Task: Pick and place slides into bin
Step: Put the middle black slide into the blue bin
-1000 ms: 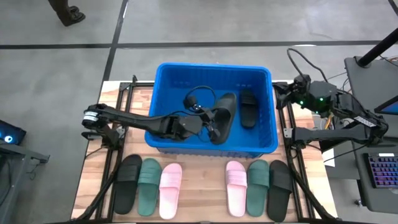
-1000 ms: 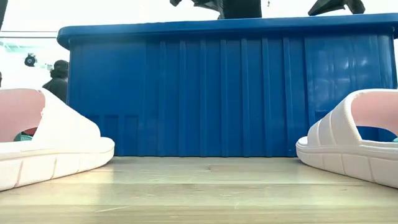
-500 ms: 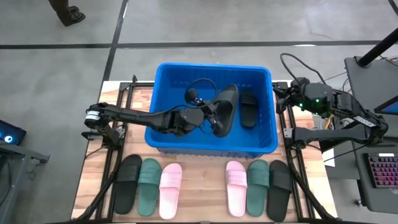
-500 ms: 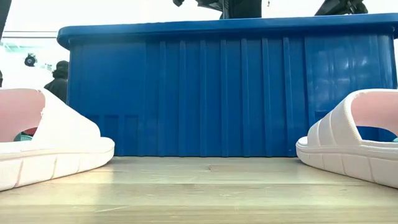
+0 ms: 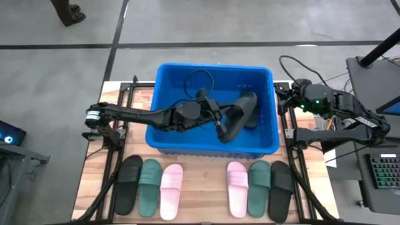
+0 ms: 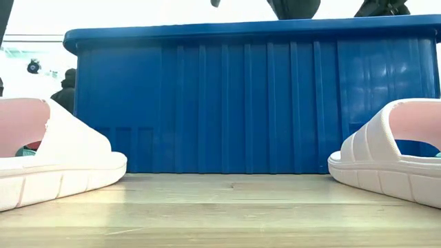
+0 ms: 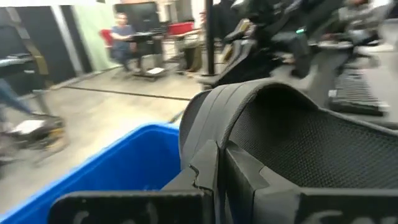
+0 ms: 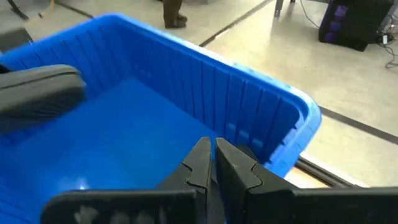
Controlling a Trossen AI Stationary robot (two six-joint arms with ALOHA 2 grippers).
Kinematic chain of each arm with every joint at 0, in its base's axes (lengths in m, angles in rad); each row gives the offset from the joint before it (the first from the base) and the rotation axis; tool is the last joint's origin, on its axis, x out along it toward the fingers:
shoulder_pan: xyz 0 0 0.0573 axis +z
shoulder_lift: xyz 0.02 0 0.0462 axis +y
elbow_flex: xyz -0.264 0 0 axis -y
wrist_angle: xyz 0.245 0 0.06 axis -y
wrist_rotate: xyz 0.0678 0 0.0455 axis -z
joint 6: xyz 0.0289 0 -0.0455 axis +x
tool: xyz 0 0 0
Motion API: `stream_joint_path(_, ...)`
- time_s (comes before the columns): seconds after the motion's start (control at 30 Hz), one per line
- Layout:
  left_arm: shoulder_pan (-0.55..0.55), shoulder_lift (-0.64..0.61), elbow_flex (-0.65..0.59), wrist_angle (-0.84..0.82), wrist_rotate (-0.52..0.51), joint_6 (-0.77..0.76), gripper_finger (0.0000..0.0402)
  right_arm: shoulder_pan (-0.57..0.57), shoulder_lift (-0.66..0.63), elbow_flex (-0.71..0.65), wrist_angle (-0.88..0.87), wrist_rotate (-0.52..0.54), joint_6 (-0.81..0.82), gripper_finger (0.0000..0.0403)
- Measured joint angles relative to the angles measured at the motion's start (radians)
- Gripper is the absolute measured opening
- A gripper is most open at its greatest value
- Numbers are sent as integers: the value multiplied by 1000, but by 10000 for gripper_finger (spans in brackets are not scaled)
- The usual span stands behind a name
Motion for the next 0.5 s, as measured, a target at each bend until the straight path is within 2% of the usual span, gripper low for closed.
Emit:
stream_joint_path(0.33,6,-28,-1,120,287,-93,0,0,-56,0,-85,42,3,13)
stream_joint_path(0.5,7,-31,-2,253,371,-135,0,0,-97,0,-87,42,8,13)
